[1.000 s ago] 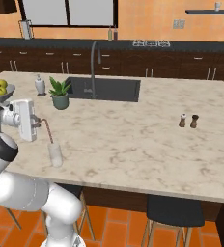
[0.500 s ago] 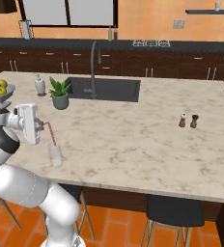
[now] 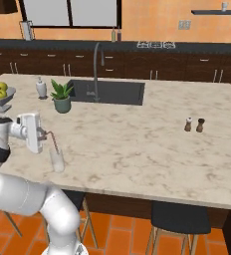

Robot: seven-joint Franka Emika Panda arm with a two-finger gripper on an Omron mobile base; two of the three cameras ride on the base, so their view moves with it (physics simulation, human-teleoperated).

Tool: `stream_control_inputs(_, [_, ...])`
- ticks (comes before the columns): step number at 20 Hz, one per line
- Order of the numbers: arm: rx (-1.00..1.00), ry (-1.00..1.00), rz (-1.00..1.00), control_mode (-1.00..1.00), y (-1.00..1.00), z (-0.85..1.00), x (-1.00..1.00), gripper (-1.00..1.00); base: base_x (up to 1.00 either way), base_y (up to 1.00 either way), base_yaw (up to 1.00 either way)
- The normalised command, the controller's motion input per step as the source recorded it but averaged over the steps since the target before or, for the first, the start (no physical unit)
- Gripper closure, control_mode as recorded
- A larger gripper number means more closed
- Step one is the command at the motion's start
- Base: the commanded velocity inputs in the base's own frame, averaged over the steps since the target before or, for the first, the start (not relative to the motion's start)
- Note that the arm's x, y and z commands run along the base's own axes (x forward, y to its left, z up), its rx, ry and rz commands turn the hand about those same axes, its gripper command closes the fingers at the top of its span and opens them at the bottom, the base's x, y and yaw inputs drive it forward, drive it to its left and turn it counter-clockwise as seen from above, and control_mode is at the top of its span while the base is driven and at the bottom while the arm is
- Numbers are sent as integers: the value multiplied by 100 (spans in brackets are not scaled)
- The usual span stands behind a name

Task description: Take a straw from the drawer in front and place it inside the glass cup on the dining counter.

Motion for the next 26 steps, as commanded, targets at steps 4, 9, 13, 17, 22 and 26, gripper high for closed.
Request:
stream_control_inputs(4, [0,1,0,-100,0,-34,0,100,0,0,0])
stream_control_inputs(9, [0,1,0,-100,0,-35,0,100,0,0,0])
stream_control_inputs(13, [0,0,0,-100,0,-30,0,100,0,0,0])
stream_control_inputs(17, [0,0,0,-100,0,-17,0,-100,0,0,0])
stream_control_inputs(22, [6,0,0,-100,0,0,0,-100,0,0,0])
stream_control_inputs(26, [10,0,0,-100,0,0,-14,-100,0,0,0])
